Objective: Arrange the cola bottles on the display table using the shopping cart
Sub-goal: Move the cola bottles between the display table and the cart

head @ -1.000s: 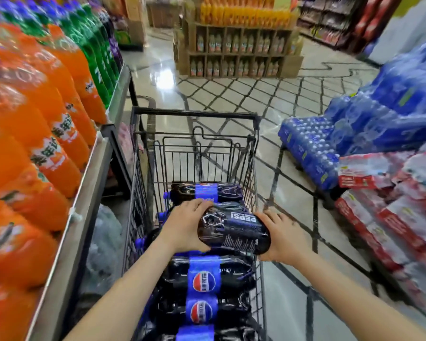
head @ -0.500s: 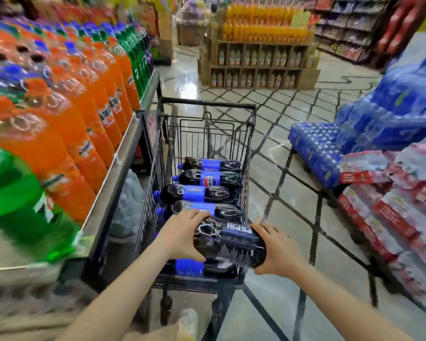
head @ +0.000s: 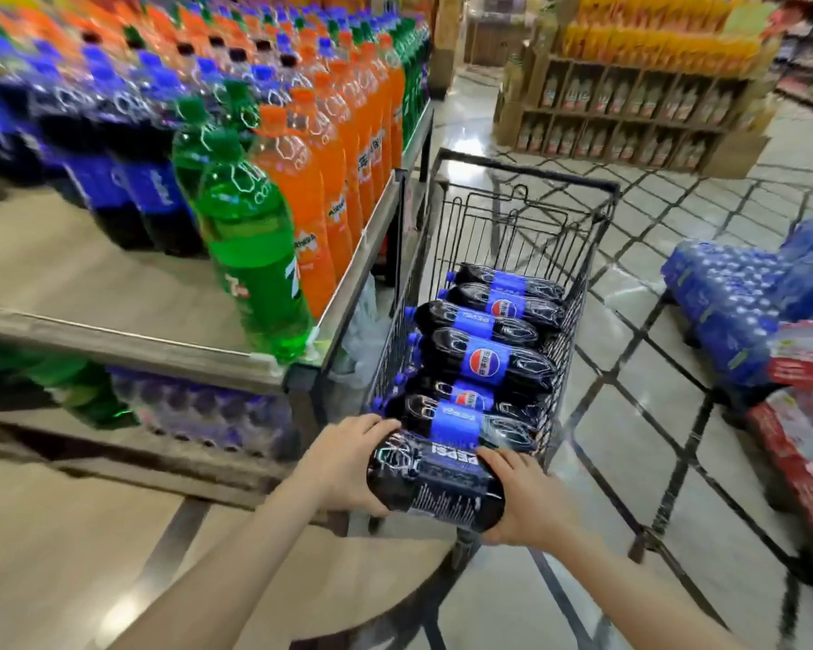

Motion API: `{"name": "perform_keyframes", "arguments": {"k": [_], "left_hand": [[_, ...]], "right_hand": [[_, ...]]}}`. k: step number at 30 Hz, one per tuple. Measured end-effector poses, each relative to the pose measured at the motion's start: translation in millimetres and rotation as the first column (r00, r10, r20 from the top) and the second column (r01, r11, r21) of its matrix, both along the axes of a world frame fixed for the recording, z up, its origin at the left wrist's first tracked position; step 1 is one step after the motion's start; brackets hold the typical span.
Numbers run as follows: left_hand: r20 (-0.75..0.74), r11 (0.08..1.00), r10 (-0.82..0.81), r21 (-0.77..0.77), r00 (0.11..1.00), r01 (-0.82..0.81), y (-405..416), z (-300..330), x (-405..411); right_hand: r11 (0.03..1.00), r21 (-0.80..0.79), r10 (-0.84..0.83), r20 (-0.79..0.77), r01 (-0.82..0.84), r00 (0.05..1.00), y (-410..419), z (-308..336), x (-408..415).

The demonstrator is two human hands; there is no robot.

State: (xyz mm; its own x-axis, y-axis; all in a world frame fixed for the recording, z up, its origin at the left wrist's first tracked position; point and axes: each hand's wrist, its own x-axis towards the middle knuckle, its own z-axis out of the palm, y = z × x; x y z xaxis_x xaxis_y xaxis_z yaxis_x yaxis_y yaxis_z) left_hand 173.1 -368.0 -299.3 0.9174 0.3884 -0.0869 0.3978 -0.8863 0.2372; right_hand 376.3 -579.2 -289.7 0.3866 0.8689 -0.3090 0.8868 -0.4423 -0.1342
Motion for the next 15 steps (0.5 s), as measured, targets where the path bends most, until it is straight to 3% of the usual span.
{"name": "perform_keyframes", "arguments": {"k": [15], "left_hand": [[-0.002,0.998,0.068,-0.019,0.998,-0.068,92,14,-236]], "right_hand": [[0.995,0.031,0.097,-0.028,-0.096,0.995,108,0,-219]]}}
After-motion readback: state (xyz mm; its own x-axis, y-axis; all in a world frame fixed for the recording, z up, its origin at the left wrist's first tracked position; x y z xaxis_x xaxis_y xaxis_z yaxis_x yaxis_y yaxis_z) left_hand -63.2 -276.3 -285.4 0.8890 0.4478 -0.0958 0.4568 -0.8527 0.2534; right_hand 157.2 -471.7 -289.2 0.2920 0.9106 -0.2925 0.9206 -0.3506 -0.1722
